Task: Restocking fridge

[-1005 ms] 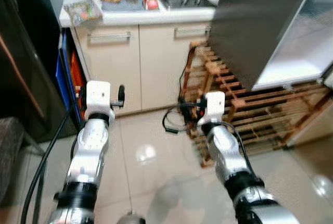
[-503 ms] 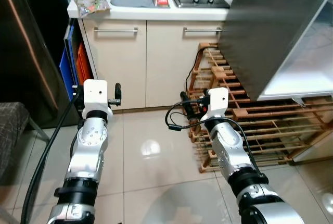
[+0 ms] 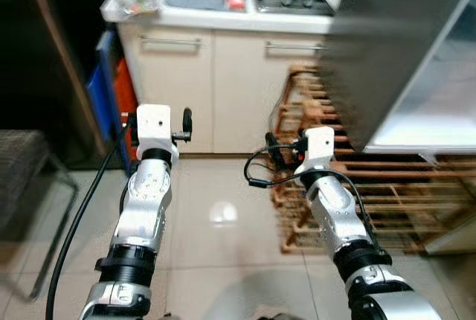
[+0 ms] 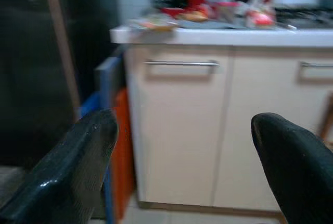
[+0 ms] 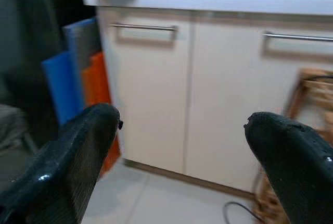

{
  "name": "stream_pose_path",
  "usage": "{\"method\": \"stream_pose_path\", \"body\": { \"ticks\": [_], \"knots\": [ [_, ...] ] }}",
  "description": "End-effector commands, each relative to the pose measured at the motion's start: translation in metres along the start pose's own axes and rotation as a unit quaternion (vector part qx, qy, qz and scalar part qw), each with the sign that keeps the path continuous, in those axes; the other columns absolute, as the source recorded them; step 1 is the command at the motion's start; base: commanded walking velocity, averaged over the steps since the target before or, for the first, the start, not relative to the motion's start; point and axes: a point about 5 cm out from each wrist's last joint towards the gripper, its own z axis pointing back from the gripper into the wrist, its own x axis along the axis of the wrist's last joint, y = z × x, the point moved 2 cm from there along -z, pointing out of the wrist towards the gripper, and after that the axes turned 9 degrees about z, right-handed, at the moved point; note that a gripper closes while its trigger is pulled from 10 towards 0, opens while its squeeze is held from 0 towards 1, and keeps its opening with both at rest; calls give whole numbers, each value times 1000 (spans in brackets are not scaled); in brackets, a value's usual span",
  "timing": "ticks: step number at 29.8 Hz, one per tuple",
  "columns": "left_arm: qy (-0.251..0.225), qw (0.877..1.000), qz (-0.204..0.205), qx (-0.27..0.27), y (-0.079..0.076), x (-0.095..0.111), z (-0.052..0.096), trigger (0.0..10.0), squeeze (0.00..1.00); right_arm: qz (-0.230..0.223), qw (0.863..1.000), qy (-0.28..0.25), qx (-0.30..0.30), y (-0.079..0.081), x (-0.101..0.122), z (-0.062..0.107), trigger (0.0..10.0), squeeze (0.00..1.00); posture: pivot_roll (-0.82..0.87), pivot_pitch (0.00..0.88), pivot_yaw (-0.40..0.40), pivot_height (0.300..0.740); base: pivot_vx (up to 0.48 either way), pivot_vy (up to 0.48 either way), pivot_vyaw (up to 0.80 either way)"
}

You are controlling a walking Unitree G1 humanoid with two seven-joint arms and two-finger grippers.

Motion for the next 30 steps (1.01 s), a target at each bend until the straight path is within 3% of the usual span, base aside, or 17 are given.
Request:
{"method": "stream_pose_path", "body": {
  "ticks": [1, 15, 30],
  "knots": [
    [1, 1000, 7, -18, -6, -1, 0, 10000, 0, -2, 1000, -10, -17, -8, 8, -4, 10000, 0, -81, 0, -51, 740, 480, 0, 0],
    [-4, 1000, 14, 5, 3, 4, -6, 10000, 0, -13, 999, -8, -28, -10, 6, -3, 10000, 0, -64, 0, -58, 740, 480, 0, 0],
    [-13, 1000, 21, -13, -5, 10, -7, 10000, 0, -13, 999, -5, -33, -11, 5, -4, 10000, 0, -74, 0, -55, 740, 480, 0, 145]
  ]
}}
